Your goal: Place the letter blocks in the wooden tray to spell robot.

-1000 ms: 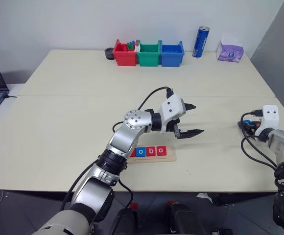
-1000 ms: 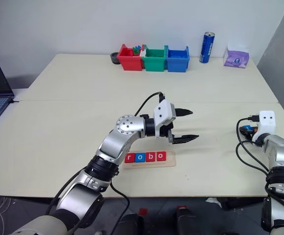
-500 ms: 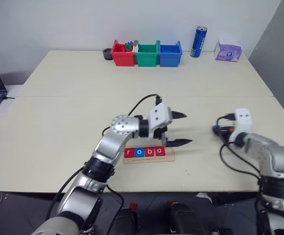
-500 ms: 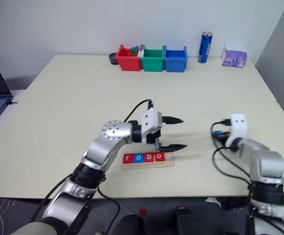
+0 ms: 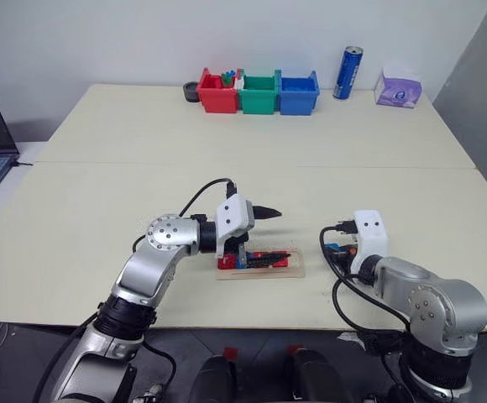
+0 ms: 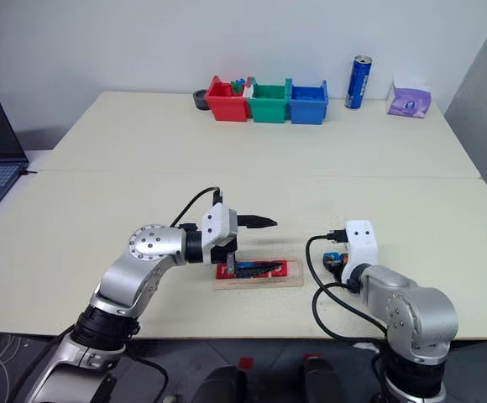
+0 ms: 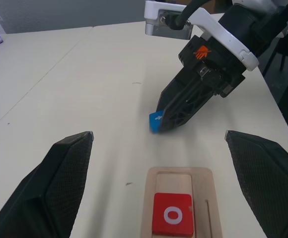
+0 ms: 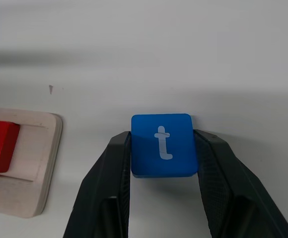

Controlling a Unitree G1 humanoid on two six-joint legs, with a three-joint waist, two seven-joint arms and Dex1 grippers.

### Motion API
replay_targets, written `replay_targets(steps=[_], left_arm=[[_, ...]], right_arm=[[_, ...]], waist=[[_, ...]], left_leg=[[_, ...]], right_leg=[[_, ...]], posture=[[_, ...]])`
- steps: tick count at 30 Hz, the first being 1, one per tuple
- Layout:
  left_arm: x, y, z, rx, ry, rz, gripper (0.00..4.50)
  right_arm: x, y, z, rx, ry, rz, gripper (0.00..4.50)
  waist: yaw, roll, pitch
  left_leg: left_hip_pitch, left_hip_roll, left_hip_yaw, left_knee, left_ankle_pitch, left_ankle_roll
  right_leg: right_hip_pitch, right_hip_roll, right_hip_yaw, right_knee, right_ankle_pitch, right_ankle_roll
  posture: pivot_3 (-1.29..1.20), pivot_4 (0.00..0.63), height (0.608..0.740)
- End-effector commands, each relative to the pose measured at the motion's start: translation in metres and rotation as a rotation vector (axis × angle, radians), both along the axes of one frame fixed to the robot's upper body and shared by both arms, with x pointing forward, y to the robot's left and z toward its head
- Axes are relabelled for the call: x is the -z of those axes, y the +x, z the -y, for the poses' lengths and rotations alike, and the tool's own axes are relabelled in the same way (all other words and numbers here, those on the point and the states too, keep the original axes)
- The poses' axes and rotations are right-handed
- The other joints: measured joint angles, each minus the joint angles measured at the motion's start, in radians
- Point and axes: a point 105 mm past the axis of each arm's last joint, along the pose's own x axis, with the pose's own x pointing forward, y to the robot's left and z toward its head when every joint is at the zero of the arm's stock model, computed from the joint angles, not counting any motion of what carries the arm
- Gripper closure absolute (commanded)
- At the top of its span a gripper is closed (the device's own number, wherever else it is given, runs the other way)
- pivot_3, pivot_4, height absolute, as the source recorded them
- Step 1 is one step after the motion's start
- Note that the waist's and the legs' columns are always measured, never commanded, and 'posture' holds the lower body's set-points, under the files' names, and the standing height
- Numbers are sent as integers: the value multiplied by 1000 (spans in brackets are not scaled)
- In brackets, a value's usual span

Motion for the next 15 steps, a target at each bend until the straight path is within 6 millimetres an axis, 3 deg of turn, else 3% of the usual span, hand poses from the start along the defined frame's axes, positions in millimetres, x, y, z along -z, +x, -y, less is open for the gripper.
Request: replay_targets(steps=[1, 4, 7, 13, 15], left_arm=[[-10, -5, 6, 27, -21, 29, 0], [-9, -6, 7, 34, -20, 22, 0], [-8, -7, 8, 43, -20, 16, 0], [-9, -8, 10, 56, -25, 11, 0], [-9, -12, 10, 75, -25, 2, 0]], right_arm=[[-3, -5, 1, 2, -14, 18, 3042], [-1, -9, -3, -14, -5, 16, 3042], [-3, -11, -9, -41, 28, 25, 2038], [-27, 3, -7, -44, 97, 102, 62], [-36, 7, -5, -49, 103, 135, 25]], waist=[[0, 0, 0], [-1, 0, 0], [-2, 0, 0], [-2, 0, 0], [-2, 0, 0]], left_leg=[[0, 0, 0, 0, 0, 0], [0, 0, 0, 0, 0, 0], [0, 0, 0, 0, 0, 0], [0, 0, 0, 0, 0, 0], [0, 0, 1, 0, 0, 0]], right_leg=[[0, 0, 0, 0, -1, 1], [0, 1, 0, 0, -2, 4], [0, 1, 0, 0, -2, 4], [0, 1, 0, 0, -3, 4], [0, 1, 0, 0, -3, 4]], posture=[[0, 150, 740], [0, 150, 740], [0, 150, 740], [0, 150, 740], [0, 150, 740]])
